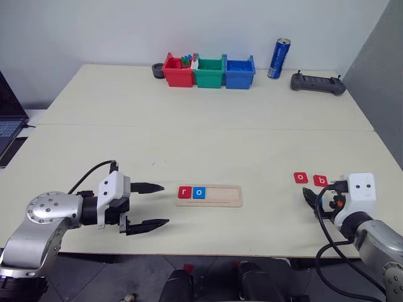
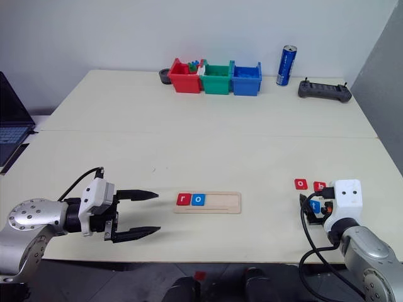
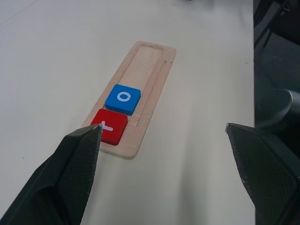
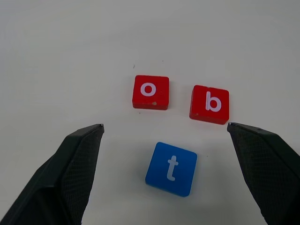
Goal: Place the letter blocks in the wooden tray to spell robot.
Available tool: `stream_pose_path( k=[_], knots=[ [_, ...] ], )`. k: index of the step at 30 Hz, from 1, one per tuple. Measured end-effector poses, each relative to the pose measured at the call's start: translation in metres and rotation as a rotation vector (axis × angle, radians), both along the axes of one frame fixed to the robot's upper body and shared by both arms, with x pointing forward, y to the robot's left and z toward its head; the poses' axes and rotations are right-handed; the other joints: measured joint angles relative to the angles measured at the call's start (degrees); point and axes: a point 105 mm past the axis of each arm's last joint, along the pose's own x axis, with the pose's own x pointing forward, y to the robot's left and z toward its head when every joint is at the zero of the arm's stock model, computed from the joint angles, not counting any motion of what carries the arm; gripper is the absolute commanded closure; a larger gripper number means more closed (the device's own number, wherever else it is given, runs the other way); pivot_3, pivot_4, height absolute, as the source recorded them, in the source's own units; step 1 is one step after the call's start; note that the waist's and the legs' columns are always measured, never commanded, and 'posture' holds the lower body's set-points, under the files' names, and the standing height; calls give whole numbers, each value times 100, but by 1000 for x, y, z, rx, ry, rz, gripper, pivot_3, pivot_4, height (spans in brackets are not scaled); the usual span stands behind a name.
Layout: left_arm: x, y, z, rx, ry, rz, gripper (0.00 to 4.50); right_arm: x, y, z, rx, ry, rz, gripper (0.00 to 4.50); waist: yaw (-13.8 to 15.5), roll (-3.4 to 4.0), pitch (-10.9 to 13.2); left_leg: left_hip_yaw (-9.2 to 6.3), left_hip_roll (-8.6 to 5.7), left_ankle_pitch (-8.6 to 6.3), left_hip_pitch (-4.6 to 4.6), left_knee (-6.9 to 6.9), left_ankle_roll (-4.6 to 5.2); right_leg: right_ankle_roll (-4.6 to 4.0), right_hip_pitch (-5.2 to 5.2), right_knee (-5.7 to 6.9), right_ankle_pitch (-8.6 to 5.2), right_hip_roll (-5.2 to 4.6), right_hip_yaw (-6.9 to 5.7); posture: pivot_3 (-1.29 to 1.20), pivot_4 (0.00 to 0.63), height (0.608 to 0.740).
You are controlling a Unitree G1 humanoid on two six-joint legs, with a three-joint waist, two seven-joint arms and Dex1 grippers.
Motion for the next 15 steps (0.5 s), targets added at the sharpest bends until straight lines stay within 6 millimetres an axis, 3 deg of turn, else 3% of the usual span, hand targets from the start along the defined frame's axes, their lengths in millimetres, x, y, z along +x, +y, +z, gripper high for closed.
stream_pose_path(
  k=[15],
  knots=[
    [5, -17, 10, -11, -16, -40, 35, -6, -3, 3, -38, 20, -12, 0, -32, 0, 0, 2, 0, 0, -1, -1, 0, 1, -1, -1, 0, 0, 1, 0, 150, 740]
  ],
)
